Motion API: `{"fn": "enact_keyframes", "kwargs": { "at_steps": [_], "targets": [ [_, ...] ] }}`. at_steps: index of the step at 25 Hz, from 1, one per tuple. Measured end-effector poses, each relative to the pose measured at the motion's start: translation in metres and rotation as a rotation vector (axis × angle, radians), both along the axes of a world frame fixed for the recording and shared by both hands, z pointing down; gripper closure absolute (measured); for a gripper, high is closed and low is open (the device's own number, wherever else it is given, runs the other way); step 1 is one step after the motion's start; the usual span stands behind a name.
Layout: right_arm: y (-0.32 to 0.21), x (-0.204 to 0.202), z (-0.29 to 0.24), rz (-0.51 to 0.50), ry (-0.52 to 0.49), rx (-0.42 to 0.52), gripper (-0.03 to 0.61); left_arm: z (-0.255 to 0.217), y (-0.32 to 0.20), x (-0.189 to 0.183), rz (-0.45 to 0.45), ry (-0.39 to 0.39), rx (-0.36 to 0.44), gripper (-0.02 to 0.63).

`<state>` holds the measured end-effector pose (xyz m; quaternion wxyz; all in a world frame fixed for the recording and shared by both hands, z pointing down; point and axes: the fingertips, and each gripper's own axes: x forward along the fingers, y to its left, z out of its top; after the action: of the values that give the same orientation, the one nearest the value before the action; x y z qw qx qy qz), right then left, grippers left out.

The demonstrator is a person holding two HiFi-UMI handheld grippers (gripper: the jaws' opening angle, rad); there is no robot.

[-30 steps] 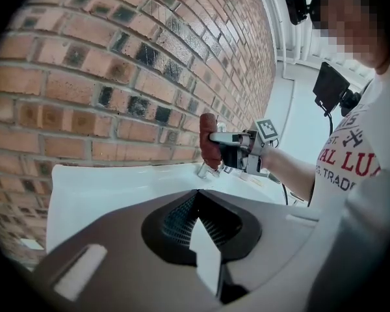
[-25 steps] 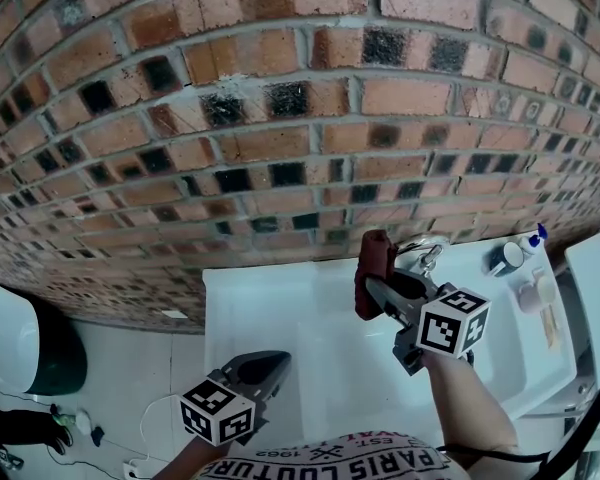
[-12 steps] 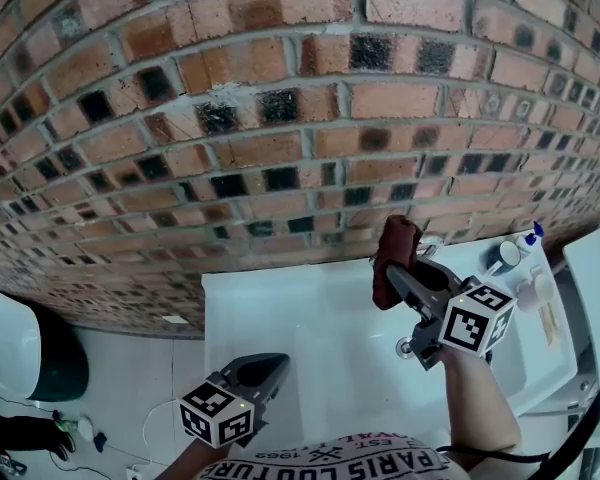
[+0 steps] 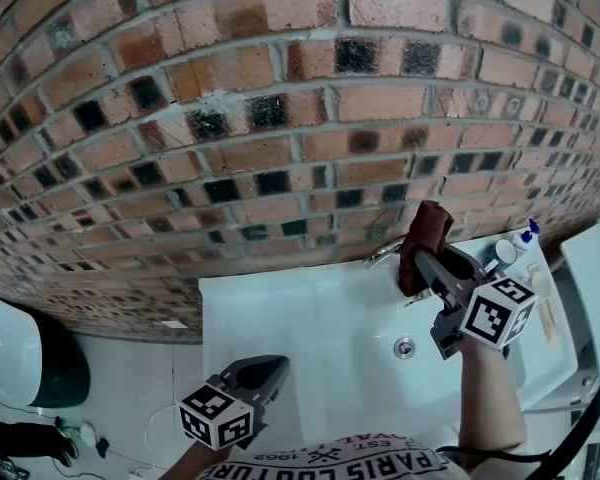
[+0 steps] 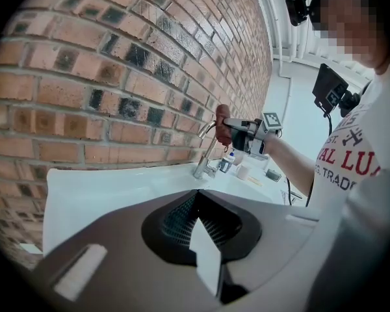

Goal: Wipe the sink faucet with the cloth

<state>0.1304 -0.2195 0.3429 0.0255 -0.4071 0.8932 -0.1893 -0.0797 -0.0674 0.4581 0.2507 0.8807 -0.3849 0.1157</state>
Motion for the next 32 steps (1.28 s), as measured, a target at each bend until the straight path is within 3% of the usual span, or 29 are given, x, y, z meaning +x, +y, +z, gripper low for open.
{"fn": "enact_keyframes", "kwargs": {
  "at_steps": [14,26,32],
  "targets": [
    [-0.013,0.043,0.018,0.118,0.053,0.005,0.483,0.002,-0.001,0.003,0.003,-0.009,-0.010,0.608],
    [-0.024,0.068,0.078,0.201,0.087,-0.105,0.483,0.008,-0.004,0.005,0.003,-0.003,-0.029,0.609],
    [-0.028,0.067,0.123,0.210,0.115,-0.213,0.483,0.013,-0.002,0.004,0.002,-0.003,-0.041,0.609]
  ]
}}
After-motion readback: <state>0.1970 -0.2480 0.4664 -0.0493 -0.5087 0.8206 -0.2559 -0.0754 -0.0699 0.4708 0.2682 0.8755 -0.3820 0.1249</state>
